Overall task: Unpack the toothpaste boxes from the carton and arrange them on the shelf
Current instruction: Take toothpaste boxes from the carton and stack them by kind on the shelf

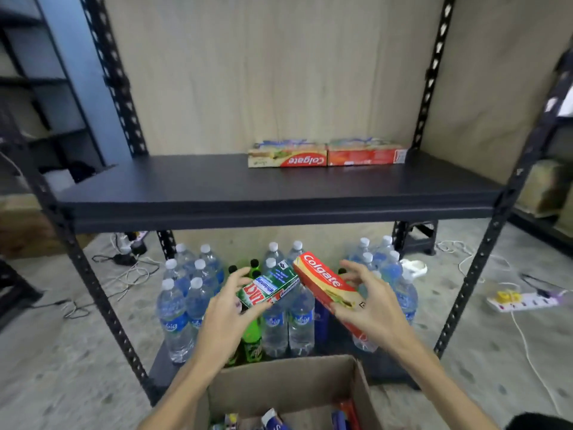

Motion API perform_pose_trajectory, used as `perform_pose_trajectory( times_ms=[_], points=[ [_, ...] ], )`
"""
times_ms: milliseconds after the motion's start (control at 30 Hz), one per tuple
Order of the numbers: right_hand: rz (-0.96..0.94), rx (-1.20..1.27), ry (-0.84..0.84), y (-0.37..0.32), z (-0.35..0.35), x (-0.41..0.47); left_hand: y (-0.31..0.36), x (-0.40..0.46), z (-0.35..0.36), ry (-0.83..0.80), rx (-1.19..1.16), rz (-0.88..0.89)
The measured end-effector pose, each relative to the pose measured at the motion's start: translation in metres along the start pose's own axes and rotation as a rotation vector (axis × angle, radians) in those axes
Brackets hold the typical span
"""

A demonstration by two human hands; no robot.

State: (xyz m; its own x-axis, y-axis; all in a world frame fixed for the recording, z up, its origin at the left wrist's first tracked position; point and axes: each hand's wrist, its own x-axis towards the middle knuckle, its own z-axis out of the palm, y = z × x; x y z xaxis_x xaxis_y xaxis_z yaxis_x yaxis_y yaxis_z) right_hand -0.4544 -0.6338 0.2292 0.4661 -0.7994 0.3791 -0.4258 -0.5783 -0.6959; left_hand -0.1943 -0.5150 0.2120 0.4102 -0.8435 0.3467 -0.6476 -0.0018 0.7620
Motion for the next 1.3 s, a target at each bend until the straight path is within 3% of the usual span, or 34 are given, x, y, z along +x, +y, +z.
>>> perform_pose_trajectory(
  times_ms=[300,500,600,700,833,1100,1300],
  points=[
    [-0.157,-0.102,-0.013,-0.062,-0.116,0.054,0.095,0.058,-0.069,0.005,0.093,0.238],
    [-0.182,-0.108,-0.063,-0.084,-0.156,0.09,0.133,0.096,-0.088,-0.003,0.197,0.323],
    [-0.164,-0.239,-0.07,-0.089,-0.166,0.113,0.146,0.122,-0.09,-0.036,0.299,0.337],
    [-0.161,-0.417,-0.084,-0.086,-0.173,0.137,0.156,0.144,-0.084,-0.072,0.457,0.343],
    [-0.09,-0.48,-0.142,-0.059,-0.172,0.177,0.157,0.181,-0.062,-0.104,0.512,0.343],
    [0.031,-0.378,-0.128,0.009,-0.171,0.233,0.133,0.252,-0.01,-0.075,0.512,0.399],
    [-0.035,-0.315,-0.038,0.023,-0.155,0.251,0.118,0.284,0.014,-0.027,0.57,0.495]
  ],
)
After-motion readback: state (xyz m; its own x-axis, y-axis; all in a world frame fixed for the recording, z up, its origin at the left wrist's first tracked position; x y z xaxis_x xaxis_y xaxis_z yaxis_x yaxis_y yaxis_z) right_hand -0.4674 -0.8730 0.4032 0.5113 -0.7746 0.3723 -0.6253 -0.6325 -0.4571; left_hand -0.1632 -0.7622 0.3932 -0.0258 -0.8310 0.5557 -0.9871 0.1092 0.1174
